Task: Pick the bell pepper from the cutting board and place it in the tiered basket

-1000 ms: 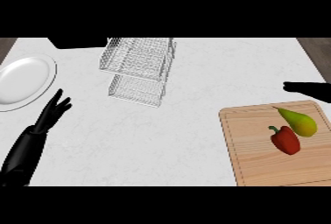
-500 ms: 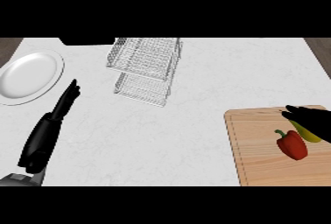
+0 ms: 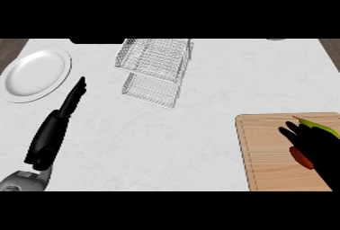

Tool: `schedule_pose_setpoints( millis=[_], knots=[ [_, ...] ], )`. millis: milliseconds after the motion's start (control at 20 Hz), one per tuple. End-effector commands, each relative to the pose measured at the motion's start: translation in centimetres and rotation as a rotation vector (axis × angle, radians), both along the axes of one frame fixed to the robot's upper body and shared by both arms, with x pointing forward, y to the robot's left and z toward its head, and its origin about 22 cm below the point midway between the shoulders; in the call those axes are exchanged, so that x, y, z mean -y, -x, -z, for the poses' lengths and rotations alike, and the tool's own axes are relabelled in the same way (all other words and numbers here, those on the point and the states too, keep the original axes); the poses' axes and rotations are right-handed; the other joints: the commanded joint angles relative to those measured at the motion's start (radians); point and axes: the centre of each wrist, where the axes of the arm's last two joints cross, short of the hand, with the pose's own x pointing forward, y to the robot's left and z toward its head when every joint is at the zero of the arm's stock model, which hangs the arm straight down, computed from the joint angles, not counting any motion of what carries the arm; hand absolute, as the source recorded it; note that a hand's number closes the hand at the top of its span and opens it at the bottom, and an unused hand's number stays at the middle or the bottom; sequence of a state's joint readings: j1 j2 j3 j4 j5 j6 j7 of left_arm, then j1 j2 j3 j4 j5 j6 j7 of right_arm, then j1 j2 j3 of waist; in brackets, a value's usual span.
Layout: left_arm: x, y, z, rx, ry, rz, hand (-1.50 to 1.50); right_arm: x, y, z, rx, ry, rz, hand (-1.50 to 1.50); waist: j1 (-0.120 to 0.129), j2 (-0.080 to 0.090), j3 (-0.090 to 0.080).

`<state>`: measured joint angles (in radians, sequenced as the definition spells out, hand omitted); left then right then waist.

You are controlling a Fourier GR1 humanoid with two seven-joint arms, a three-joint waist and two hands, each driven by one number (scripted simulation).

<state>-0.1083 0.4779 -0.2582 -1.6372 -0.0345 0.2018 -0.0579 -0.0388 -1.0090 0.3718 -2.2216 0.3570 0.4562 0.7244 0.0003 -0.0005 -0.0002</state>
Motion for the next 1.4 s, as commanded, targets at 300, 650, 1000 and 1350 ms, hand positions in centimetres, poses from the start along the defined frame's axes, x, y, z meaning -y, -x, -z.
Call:
schedule_pose_setpoints(
  millis=[300,650,1000,1350],
  knots=[
    [0.5,0.6,0.3,-0.003,0.012,0.004,0.00,1.0,-0.5,3.5,-0.002,0.133,0.075,-1.50,-0.002,-0.001,0.000],
    [-0.6,0.8,0.8,0.011,0.011,0.006,0.00,2.7,-0.6,5.0,-0.098,0.206,0.084,-1.50,-0.002,-0.001,0.000],
    [0.7,0.6,1.0,-0.027,0.000,0.002,0.00,4.2,-1.2,3.7,0.036,0.179,0.099,-1.50,-0.008,-0.001,0.000],
    [0.1,0.8,0.2,0.001,0.012,-0.007,0.00,6.3,-2.9,5.0,0.059,0.161,0.125,-1.50,0.000,0.000,0.000]
  ],
)
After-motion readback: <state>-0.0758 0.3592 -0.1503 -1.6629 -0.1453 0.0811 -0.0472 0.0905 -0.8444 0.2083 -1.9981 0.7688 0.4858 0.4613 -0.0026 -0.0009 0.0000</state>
